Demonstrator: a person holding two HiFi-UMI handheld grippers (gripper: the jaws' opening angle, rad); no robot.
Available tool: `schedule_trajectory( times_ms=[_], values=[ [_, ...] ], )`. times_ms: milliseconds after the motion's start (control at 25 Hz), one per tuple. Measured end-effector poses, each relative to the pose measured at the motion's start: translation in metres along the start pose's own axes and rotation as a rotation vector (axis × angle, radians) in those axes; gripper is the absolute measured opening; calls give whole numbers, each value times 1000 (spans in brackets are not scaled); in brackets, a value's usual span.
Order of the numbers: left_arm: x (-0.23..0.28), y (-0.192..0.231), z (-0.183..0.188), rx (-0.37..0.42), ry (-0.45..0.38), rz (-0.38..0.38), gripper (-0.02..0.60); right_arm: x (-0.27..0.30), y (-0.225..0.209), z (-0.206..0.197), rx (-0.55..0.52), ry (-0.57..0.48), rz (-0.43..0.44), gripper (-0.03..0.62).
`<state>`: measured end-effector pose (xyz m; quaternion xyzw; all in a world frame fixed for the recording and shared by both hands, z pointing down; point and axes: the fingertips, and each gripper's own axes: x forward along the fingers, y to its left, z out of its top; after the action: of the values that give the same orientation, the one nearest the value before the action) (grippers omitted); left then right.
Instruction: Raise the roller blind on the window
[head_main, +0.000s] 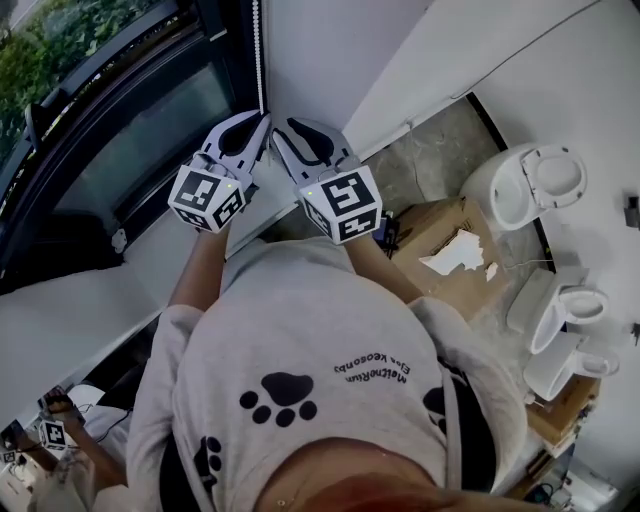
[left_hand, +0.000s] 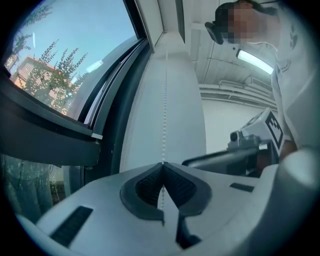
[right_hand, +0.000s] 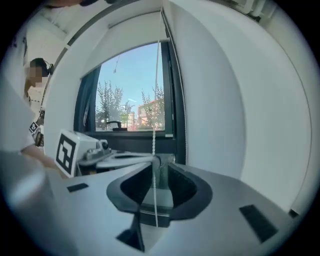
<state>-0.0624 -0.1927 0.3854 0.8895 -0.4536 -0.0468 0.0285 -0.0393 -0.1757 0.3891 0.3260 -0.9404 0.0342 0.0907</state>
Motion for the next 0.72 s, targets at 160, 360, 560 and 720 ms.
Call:
schedule_trajectory(
  times_ms=[160,360,560,720],
  values=[
    [0,0,0,-8,-11,4,9,-11,-1,59,-3,-75,75,95],
    [0,-3,-3,-4,-14,8,9,-9,6,134,-8,-198,128,95],
    [-1,-4,-1,0,-19,19,9,6,5,172,-26,-245,155,95],
    [-1,-5,-1,-4,-24,25,9,7,5,190,-41,-263,173,58]
  ],
)
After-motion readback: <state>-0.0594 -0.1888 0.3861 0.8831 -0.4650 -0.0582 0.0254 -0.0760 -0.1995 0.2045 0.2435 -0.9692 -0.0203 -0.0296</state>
